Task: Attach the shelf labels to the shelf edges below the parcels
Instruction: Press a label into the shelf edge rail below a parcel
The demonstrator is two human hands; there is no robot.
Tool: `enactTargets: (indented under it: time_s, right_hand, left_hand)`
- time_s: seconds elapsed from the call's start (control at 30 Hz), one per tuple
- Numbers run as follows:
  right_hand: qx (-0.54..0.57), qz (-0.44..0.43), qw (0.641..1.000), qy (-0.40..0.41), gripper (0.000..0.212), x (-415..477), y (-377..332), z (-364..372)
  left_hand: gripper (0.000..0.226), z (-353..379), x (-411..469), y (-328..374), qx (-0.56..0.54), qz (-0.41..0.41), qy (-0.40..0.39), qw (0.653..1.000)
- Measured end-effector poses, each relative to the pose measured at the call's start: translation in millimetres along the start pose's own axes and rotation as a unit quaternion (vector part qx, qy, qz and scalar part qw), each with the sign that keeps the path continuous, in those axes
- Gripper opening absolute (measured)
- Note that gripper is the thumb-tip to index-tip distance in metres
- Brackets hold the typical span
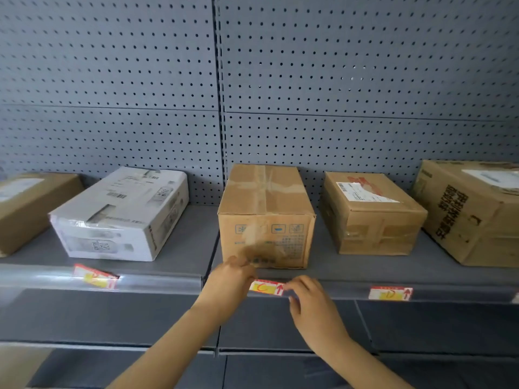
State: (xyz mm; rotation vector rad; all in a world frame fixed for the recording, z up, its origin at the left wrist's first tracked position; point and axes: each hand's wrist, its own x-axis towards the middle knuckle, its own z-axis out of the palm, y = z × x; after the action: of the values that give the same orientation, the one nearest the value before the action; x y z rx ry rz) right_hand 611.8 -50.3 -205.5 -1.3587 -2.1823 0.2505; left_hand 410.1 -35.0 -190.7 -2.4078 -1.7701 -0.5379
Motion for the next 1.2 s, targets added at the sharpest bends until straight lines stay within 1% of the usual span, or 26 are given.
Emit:
enactTargets:
  time_s: [0.17,0.27,0.33,0.4,0.5,0.6,0.7,0.77,0.83,0.9,1.07,1.2]
  right_hand:
    - [-0.029,-0.013,0.999,0.015,0.020,9,5,2]
    - [-0.044,-0.034,0.998,0.014,0.018,15,5,4]
    - [-0.055,-0.066,0.996,0.008,0.017,18,2,7]
    - [-0.069,-0.080,0.994,0.003,0.019,21,3,10]
    - [-0.078,-0.080,0.994,0.010,0.019,27,9,9]
    - [-0.078,-0.086,0.993,0.007,0.017,28,15,7]
    - [-0.071,-0.091,0.993,-0.002,0.026,19,16,10]
    - [-0.069,-0.094,0.993,0.006,0.029,15,18,13]
    - [-0.069,-0.093,0.993,0.017,0.032,14,19,14]
    - [-0.079,-0.098,0.992,0.028,0.036,12,19,16]
    - [-0.089,-0.099,0.991,0.009,0.051,-1,19,28]
    - [-0.100,-0.103,0.990,0.000,0.053,1,15,29]
  left_hand:
    - [0.029,17,-5,3,-0.030,0.024,0.016,0.999]
    - [0.038,23,-9,5,-0.055,-0.002,0.038,0.998]
    - [0.037,27,-11,5,-0.083,-0.025,0.051,0.995]
    - [0.034,29,-12,6,-0.099,-0.037,0.060,0.993]
    - [0.034,26,-14,13,-0.097,-0.031,0.059,0.993]
    - [0.038,25,-14,18,-0.084,-0.034,0.077,0.993]
    - [0.046,32,-19,26,-0.061,-0.031,0.102,0.992]
    - [0.054,37,-26,32,-0.044,-0.007,0.105,0.993]
    - [0.062,42,-33,36,-0.024,0.018,0.087,0.996]
    - [0.066,44,-38,37,-0.008,0.022,0.067,0.997]
    - [0.063,39,-42,37,-0.007,0.010,0.067,0.998]
    - [0.060,37,-41,36,-0.004,0.001,0.076,0.997]
